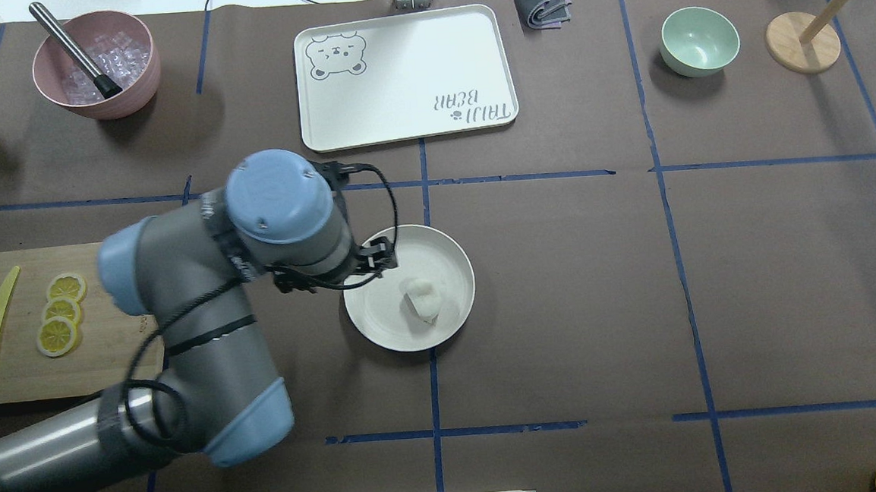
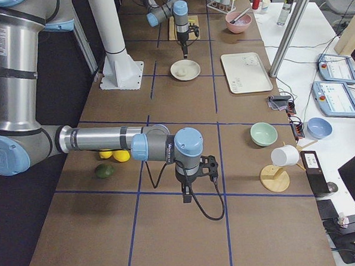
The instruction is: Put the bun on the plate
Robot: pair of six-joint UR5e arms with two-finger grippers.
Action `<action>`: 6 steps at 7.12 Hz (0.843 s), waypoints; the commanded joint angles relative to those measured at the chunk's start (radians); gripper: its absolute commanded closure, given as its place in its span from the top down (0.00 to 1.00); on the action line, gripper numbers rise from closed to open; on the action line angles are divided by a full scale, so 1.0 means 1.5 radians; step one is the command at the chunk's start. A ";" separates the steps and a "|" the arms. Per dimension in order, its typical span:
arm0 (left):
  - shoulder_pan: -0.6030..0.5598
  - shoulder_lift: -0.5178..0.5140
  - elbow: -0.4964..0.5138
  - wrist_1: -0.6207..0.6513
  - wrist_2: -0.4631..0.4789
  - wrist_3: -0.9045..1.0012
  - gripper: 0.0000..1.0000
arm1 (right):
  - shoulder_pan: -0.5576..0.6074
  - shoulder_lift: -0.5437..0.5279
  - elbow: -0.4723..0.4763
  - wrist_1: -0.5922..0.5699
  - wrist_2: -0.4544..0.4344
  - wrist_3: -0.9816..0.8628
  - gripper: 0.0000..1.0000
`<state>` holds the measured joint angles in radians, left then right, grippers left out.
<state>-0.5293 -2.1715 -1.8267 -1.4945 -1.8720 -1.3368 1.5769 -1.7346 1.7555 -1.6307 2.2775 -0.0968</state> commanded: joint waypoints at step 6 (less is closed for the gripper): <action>-0.538 0.390 -0.088 0.084 -0.262 0.914 1.00 | 0.000 0.003 0.000 0.000 0.000 -0.001 1.00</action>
<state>-1.1751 -1.6187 -2.0476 -1.3847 -2.2084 -0.2067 1.5770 -1.7305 1.7549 -1.6306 2.2767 -0.0982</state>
